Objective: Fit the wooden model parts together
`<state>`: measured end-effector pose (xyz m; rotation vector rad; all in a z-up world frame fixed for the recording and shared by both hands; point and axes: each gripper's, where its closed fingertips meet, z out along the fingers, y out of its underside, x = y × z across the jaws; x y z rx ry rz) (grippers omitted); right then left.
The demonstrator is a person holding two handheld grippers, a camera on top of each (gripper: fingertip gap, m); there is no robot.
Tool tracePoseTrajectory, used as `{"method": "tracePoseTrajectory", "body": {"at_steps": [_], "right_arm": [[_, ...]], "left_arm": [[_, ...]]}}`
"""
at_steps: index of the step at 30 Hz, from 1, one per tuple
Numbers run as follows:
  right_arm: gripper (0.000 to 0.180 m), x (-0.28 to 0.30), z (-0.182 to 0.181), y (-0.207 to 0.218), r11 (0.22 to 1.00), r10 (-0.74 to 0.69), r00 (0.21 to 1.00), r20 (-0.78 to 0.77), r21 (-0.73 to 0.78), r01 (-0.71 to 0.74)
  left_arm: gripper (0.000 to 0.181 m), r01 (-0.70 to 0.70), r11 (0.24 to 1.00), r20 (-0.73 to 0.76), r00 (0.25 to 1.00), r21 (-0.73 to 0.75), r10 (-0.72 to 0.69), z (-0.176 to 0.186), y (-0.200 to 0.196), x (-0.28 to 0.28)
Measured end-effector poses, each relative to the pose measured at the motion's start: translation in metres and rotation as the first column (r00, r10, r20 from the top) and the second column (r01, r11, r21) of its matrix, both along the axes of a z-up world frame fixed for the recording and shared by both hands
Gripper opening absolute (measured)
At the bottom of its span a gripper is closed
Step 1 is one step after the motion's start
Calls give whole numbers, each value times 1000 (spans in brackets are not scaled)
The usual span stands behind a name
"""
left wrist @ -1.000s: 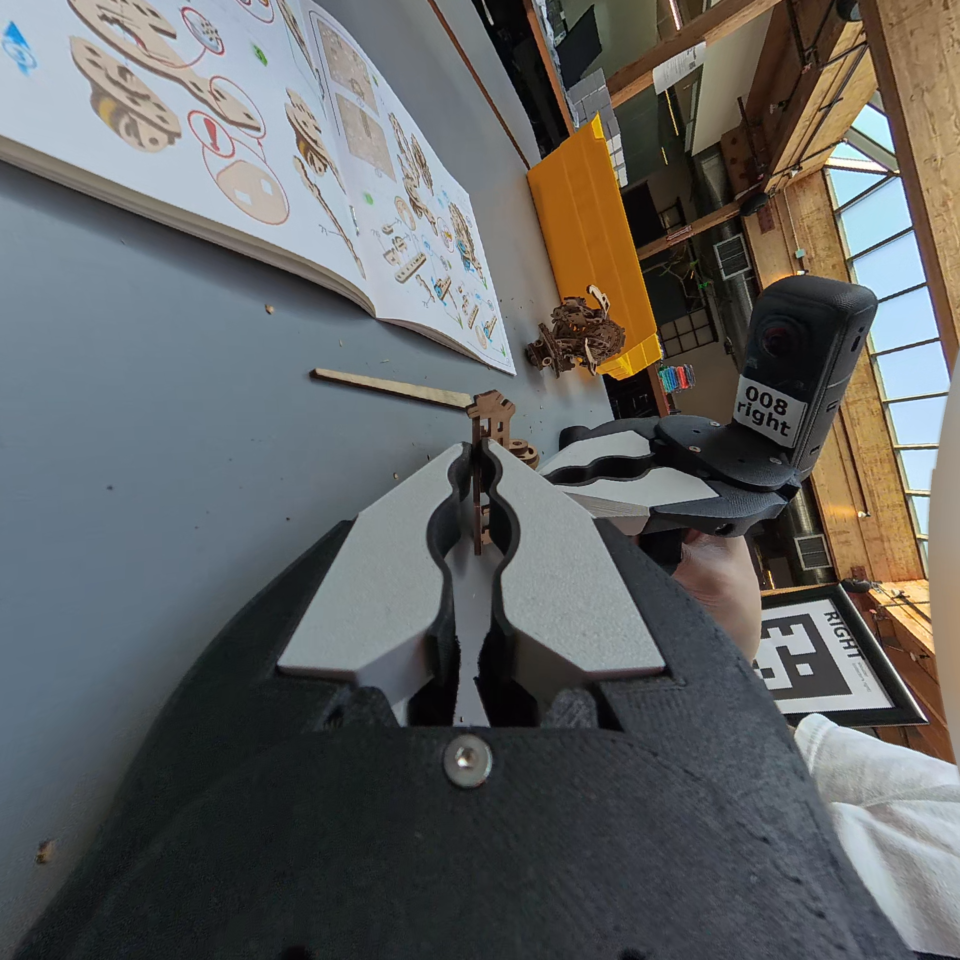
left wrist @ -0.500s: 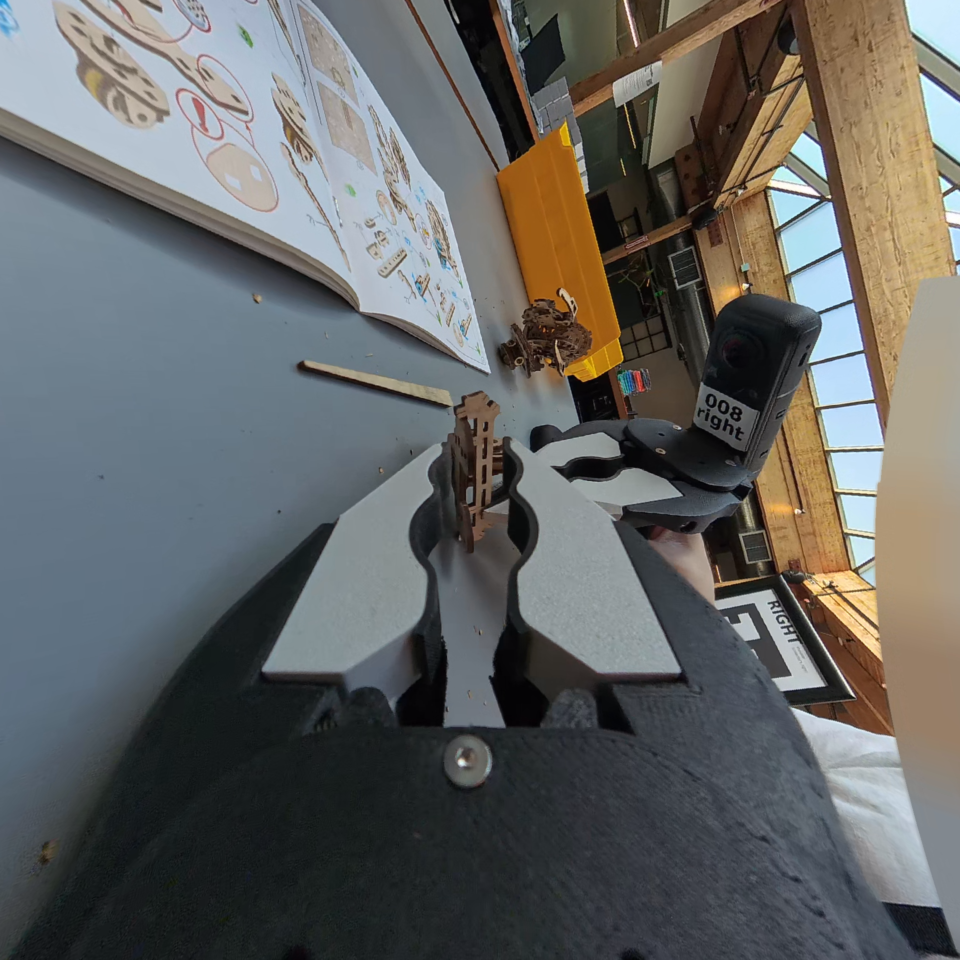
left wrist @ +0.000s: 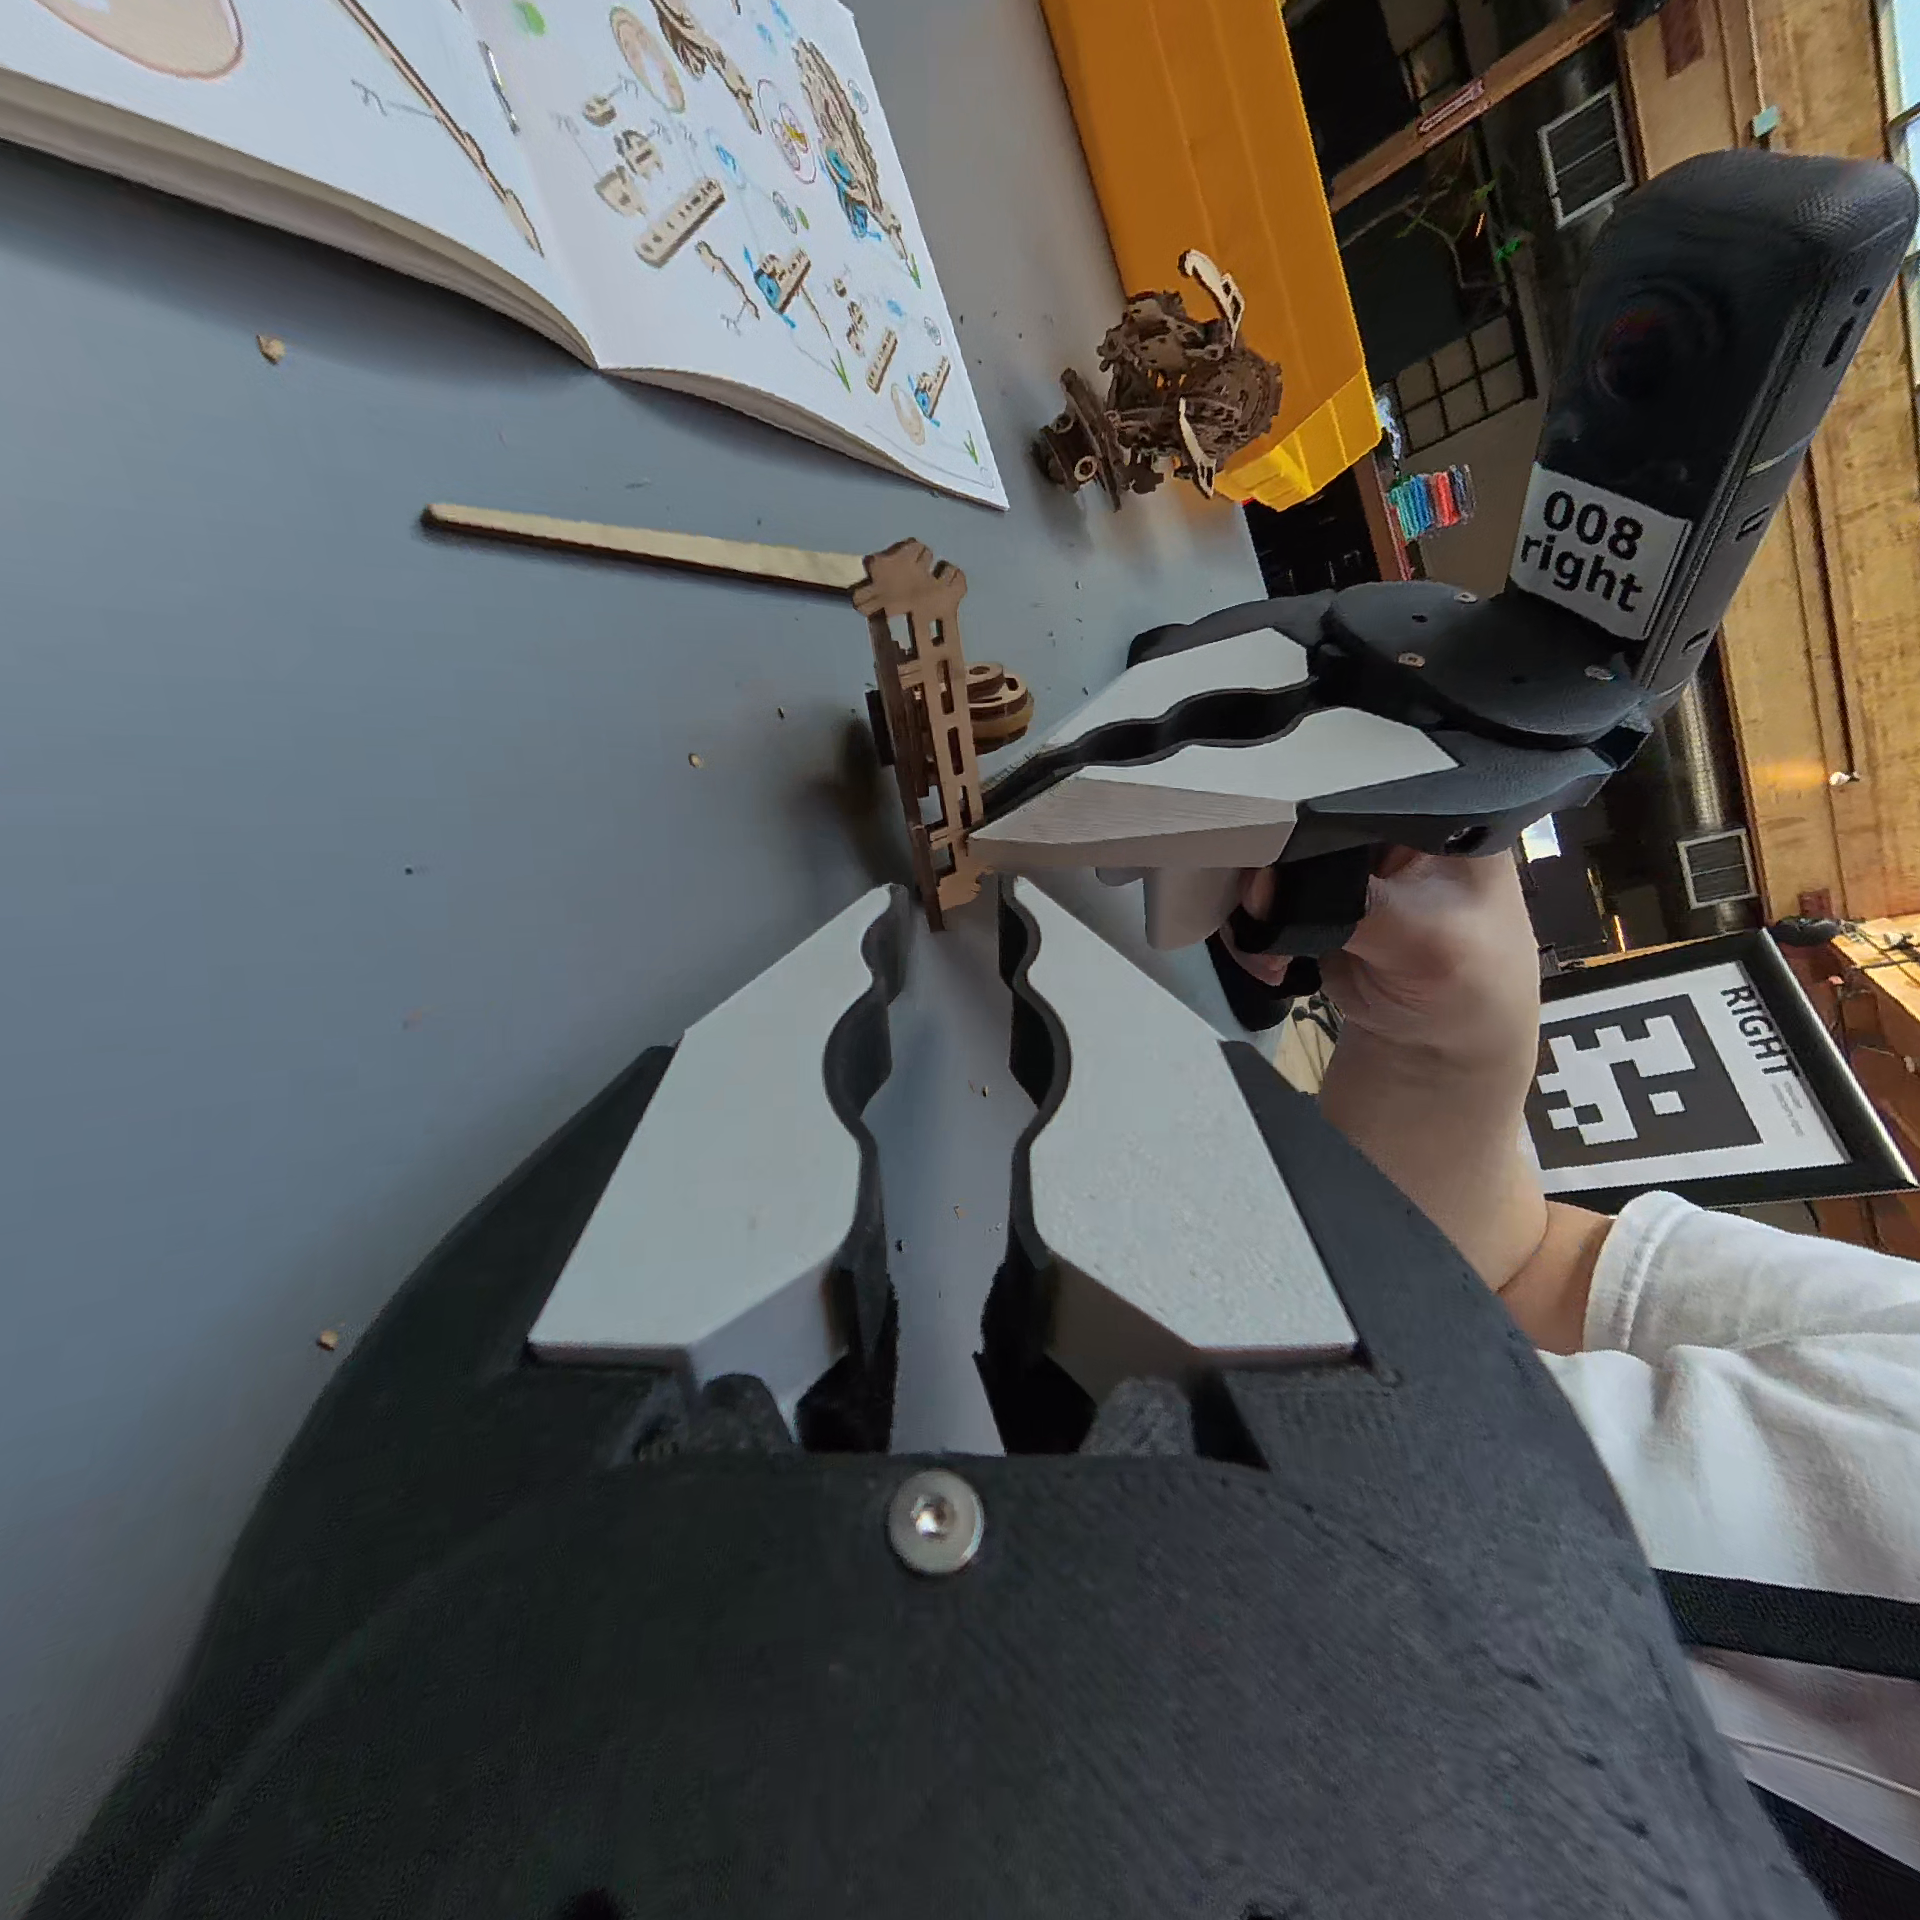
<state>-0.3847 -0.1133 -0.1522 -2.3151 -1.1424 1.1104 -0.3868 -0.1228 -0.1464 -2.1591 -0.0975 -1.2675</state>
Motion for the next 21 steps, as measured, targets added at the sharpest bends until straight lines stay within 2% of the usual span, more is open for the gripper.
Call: {"method": "tracePoseTrajectory", "body": {"at_steps": [5,21], "right_arm": [[2,-1,0,0,1000,4,1000,-5,-12,-4],[2,2,-2,0,999,20,1000,20,-27,-20]], "left_arm": [[3,22,1000,-8,1000,-15,-22,-4,-1,3],[2,44,999,-43,998,15,-43,-3,1,7]]}}
